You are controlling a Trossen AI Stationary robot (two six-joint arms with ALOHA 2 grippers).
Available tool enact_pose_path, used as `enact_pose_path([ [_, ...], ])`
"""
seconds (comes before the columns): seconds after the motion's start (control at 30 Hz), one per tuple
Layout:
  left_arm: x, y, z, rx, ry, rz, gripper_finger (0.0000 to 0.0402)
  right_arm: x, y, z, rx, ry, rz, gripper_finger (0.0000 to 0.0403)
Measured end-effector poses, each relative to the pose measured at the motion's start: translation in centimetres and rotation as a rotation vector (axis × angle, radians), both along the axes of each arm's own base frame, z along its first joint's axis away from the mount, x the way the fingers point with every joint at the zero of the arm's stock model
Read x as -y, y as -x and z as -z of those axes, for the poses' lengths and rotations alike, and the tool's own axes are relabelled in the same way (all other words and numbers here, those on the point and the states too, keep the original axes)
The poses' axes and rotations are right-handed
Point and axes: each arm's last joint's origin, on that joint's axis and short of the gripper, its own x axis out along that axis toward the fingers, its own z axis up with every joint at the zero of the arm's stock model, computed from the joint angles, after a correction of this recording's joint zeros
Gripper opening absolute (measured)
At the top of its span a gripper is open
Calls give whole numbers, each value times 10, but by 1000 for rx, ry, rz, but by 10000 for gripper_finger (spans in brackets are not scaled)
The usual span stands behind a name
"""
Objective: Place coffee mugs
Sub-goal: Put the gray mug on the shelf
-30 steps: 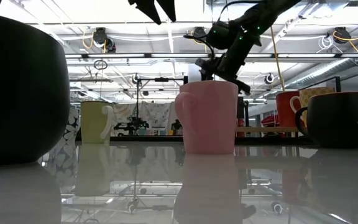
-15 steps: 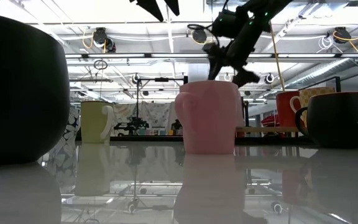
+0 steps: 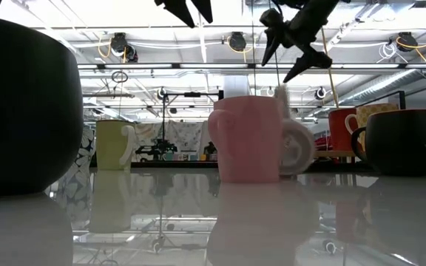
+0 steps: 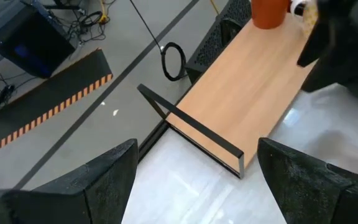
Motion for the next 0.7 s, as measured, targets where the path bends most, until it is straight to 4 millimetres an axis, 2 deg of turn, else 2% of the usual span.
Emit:
enact_pose_path([
  [0.13,-3,1,0,-2,-2,-8,333,0,0,1,-12,-6,36,299],
  [0.23,-3,1,0,-2,-2,-7,333,-6,-6,8,-23,-99,-24,299],
  [0.43,3,0,0,-8,0,10,333,-40,-14,15,-97,-201,-136,299],
  [0.7,12,2,3,-59,5,40,333,-73,-10,-1,-23,-232,-133,299],
])
